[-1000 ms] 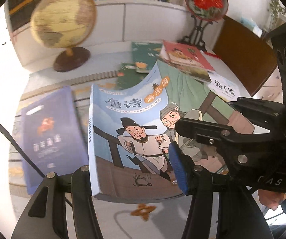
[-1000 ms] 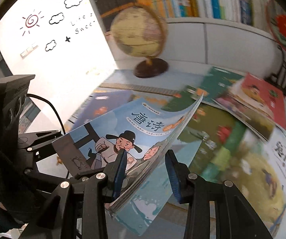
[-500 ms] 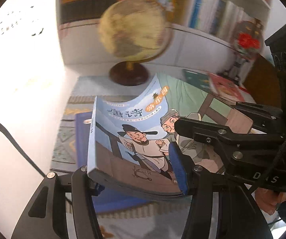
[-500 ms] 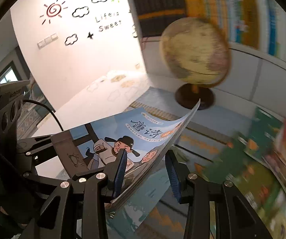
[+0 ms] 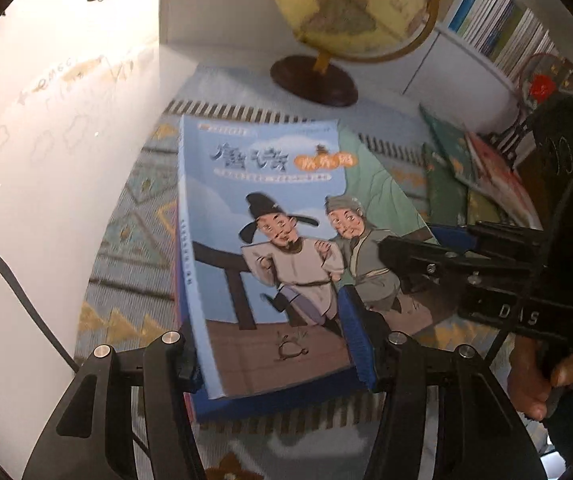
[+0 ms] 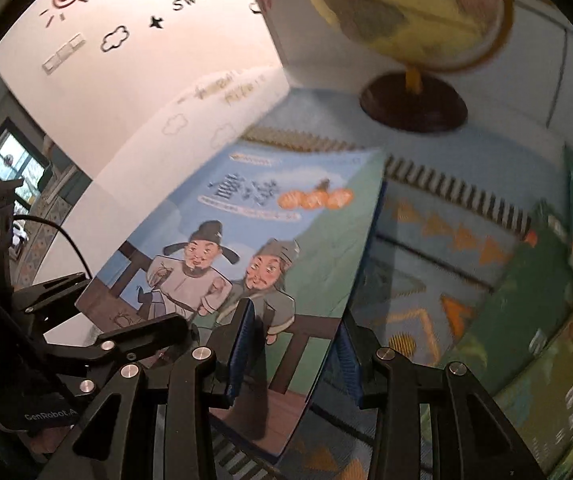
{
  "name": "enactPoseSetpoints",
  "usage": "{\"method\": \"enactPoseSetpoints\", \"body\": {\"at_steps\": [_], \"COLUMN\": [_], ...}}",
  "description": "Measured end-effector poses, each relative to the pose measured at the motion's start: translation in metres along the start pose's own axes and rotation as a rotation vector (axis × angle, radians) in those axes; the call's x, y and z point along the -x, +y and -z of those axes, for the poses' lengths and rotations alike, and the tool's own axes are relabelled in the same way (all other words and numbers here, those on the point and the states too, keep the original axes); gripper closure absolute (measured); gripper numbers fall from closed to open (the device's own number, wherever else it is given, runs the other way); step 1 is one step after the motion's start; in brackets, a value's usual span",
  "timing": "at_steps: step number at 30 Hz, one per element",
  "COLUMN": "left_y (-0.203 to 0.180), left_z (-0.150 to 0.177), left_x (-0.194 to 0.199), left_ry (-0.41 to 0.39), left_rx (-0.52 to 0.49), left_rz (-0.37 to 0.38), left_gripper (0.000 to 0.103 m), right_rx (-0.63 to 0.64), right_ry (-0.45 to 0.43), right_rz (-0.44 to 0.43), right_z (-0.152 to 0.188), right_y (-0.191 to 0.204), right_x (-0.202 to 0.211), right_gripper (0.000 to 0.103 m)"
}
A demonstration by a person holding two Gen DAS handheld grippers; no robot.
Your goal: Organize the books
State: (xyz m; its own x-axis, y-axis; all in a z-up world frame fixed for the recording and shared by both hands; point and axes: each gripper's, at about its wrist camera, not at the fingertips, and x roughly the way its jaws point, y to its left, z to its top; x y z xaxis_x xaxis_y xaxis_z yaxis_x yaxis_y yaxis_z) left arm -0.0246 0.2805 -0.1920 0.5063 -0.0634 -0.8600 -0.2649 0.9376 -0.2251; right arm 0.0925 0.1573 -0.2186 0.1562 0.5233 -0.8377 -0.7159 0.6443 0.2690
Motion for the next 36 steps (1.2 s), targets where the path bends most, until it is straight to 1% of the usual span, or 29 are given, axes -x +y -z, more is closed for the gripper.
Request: {"method": "enactPoseSetpoints", "body": {"at_steps": [3, 6, 8, 12, 13, 14, 17, 20, 22, 24, 26, 28, 31, 32, 34, 36], "left_y": [0.009, 0.024, 0.027, 0.011, 0.008, 0.004, 0.002, 0.02, 0.038, 0.051, 0.056, 0.052, 0.041, 0.039, 0.035, 0.033], "left_z": [0.006, 0.005, 0.003, 0.0, -0.001, 0.001, 0.002, -0.004, -0.011, -0.016, -0.016, -0.013, -0.009, -0.007, -0.005, -0.001], "left_x": [0.001, -0.002, -0.003, -0.011, -0.012, -0.012, -0.008, -0.004, -0.006, -0.011, -0.015, -0.017, -0.014, -0.014, -0.013, -0.011], "left_ry": [0.019, 0.029, 0.036, 0.066, 0.065, 0.067, 0.06, 0.047, 0.051, 0.077, 0.101, 0.117, 0.116, 0.119, 0.121, 0.13], "left_rx": [0.021, 0.069, 0.069, -0.011, -0.029, -0.048, -0.066, -0.031, 0.014, 0.044, 0.065, 0.068, 0.033, 0.025, 0.007, 0.005], "left_rz": [-0.017, -0.015, 0.0, 0.003, -0.005, -0.005, -0.019, -0.032, -0.028, 0.001, 0.041, 0.088, 0.066, 0.053, 0.038, 0.038], "left_gripper": [0.049, 0.049, 0.049, 0.049, 0.045, 0.045, 0.045, 0.045, 0.045, 0.045, 0.045, 0.044, 0.044, 0.044, 0.044, 0.044], "right_rx": [-0.03, -0.061, -0.067, -0.062, -0.058, -0.056, -0.067, -0.089, -0.113, -0.137, -0.155, -0.152, -0.123, -0.118, -0.098, -0.096], "right_ry": [0.014, 0.025, 0.023, 0.019, 0.023, 0.025, 0.033, 0.041, 0.039, 0.029, 0.023, 0.026, 0.036, 0.039, 0.038, 0.042], "right_rz": [-0.001, -0.006, -0.011, -0.005, -0.005, -0.002, -0.004, 0.005, 0.007, -0.003, -0.01, -0.014, -0.025, -0.03, -0.001, 0.004], "right_z": [0.008, 0.016, 0.018, 0.024, 0.026, 0.028, 0.033, 0.036, 0.036, 0.034, 0.03, 0.027, 0.024, 0.024, 0.023, 0.024], "right_y": [-0.008, -0.013, -0.012, -0.003, 0.0, 0.001, 0.002, -0.004, -0.012, -0.017, -0.021, -0.021, -0.013, -0.009, -0.003, -0.001], "right_x": [-0.005, -0.007, -0.008, -0.005, -0.005, -0.005, -0.004, -0.004, -0.002, 0.001, 0.003, 0.003, 0.002, 0.002, 0.0, 0.0], "right_gripper": [0.064, 0.064, 0.064, 0.064, 0.064, 0.064, 0.064, 0.064, 0.064, 0.064, 0.064, 0.064, 0.064, 0.062, 0.062, 0.062]}}
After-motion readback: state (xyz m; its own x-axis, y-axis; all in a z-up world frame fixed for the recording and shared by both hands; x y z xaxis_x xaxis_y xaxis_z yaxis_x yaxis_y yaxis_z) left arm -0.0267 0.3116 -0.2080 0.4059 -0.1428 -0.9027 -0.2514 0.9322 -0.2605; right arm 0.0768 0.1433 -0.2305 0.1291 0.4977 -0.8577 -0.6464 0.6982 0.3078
